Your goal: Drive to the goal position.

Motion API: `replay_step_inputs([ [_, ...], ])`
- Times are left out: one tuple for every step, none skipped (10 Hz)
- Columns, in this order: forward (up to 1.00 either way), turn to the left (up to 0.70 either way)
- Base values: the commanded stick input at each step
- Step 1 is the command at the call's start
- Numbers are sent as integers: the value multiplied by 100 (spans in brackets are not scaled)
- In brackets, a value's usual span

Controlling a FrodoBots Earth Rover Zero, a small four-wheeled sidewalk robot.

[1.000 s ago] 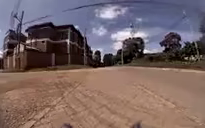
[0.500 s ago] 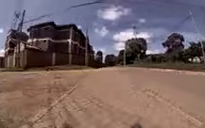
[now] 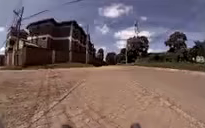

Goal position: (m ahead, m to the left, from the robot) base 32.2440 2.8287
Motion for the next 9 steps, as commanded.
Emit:
replay_step_inputs([
  [100,0],
  [100,0],
  [100,0],
  [100,0],
  [100,0],
  [100,0],
  [100,0],
  [100,0],
  [100,0],
])
